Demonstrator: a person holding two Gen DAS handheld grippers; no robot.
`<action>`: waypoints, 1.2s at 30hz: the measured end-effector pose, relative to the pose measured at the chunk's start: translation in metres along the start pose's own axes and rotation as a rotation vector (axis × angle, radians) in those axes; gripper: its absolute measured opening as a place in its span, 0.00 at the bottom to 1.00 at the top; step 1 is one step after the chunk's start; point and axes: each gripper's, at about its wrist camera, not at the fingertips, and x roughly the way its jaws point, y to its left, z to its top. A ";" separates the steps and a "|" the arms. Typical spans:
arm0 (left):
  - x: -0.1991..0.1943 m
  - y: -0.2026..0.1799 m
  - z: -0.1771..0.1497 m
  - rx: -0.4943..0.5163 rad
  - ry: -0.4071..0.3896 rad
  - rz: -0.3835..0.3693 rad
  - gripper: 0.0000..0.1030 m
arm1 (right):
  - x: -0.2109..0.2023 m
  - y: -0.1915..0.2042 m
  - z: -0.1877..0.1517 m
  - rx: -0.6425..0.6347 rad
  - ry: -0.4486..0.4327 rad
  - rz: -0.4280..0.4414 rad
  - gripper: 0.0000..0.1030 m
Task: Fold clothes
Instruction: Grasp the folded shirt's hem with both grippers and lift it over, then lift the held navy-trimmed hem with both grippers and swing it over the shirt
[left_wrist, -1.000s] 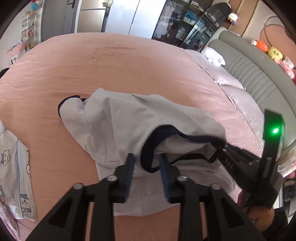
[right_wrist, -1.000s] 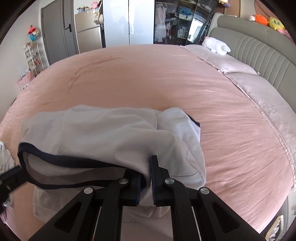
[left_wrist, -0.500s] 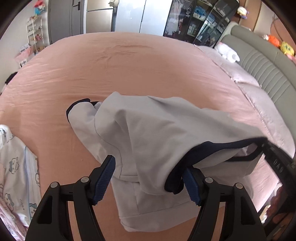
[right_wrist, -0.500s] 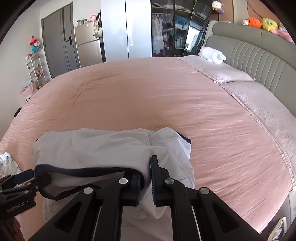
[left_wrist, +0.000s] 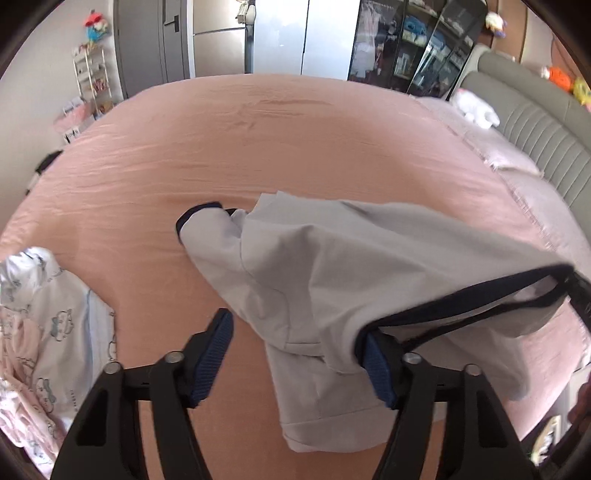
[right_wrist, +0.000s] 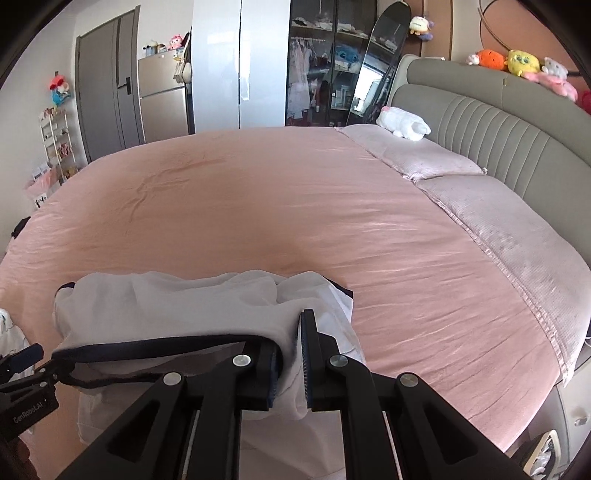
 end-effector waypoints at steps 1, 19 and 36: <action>0.000 0.002 0.001 -0.010 0.002 -0.014 0.49 | -0.002 0.001 0.000 0.000 -0.005 0.008 0.06; -0.082 -0.003 0.047 0.036 -0.202 -0.083 0.22 | -0.061 0.001 0.034 -0.041 -0.078 0.003 0.06; -0.240 -0.031 0.084 0.163 -0.500 -0.057 0.22 | -0.221 -0.005 0.098 -0.090 -0.345 -0.021 0.06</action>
